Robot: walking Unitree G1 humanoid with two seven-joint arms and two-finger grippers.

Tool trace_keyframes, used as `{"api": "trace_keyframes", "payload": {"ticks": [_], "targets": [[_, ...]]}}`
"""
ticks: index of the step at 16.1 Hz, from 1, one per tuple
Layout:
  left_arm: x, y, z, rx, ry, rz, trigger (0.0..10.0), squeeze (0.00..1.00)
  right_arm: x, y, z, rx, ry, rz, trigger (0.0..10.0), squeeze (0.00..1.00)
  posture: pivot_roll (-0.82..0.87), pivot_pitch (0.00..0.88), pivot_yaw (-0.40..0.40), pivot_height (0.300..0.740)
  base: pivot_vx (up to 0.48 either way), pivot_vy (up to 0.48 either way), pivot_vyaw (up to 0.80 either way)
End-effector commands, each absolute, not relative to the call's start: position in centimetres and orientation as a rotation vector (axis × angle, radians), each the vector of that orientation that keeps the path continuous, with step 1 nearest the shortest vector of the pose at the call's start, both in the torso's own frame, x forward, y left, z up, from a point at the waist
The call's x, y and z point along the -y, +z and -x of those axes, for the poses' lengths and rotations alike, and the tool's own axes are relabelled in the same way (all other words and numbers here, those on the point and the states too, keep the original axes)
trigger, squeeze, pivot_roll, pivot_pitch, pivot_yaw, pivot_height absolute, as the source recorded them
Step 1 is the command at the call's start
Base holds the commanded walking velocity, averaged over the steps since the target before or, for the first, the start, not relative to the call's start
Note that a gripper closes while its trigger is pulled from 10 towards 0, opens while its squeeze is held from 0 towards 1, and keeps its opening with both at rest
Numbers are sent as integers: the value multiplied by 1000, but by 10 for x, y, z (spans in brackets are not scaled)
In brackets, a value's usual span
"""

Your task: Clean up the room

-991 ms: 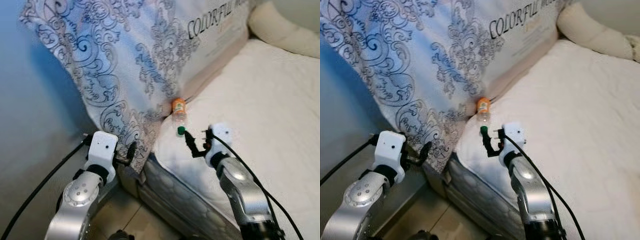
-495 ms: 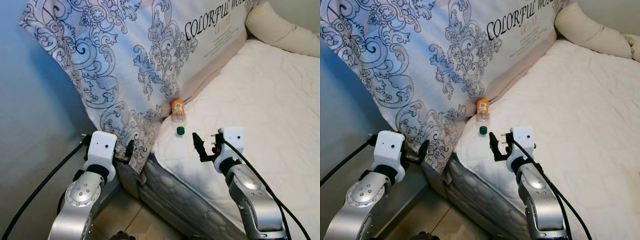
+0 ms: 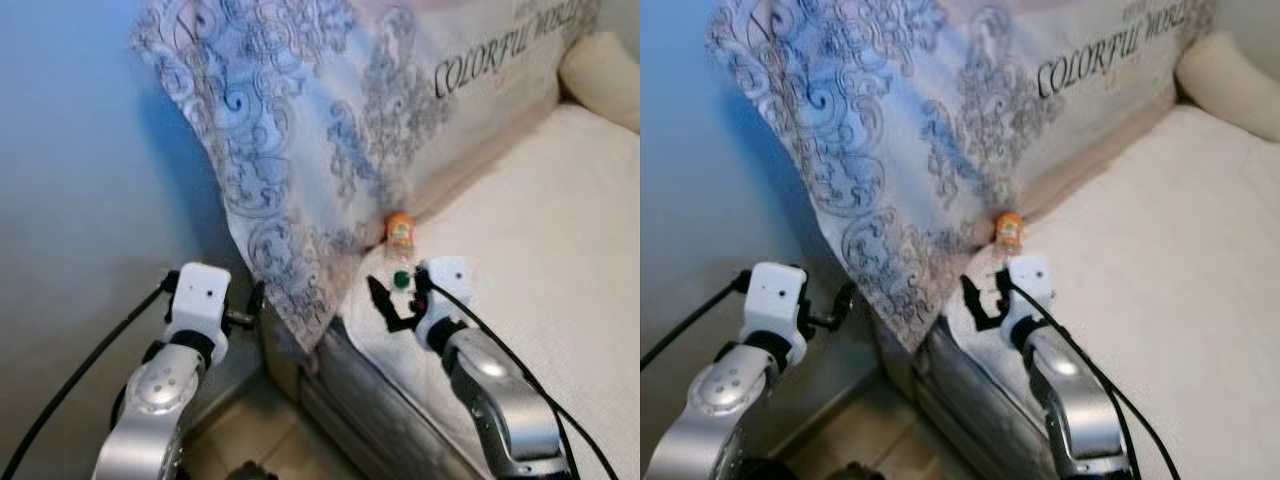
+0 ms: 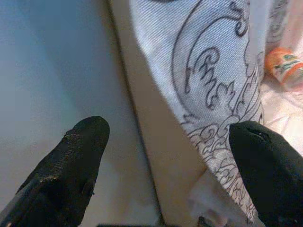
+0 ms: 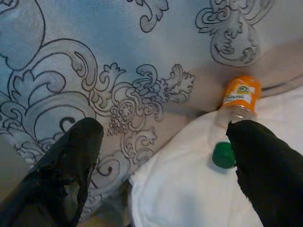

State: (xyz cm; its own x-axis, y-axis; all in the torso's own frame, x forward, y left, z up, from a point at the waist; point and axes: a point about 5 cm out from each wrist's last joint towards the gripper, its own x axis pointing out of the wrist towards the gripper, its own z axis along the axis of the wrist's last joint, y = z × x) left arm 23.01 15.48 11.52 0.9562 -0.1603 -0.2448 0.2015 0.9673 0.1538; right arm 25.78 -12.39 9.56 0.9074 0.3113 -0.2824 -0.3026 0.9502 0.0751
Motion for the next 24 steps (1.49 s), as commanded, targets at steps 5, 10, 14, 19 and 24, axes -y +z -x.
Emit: {"api": "trace_keyframes", "payload": {"ticks": [5,10,14,19,24], "targets": [[-143,116,-230,-238,-287,-184,10000,0,133,97,-260,-312,294,-23,10000,0,-25,17,8,740,0,0,0],[-135,121,-242,-239,-450,-207,10000,0,132,86,-304,-433,184,-23,10000,1000,-25,48,2,740,0,0,0],[-137,127,-250,-255,-525,-242,10000,0,122,89,-349,-470,209,34,10000,1000,-7,121,-2,740,0,0,0],[-122,137,-218,-295,-740,-238,10000,0,124,98,-376,-501,165,90,10000,1000,43,252,-21,740,0,0,0],[-125,145,-197,-331,-756,-240,10000,0,121,110,-386,-428,154,113,10000,0,89,309,-5,740,0,0,0]]}}
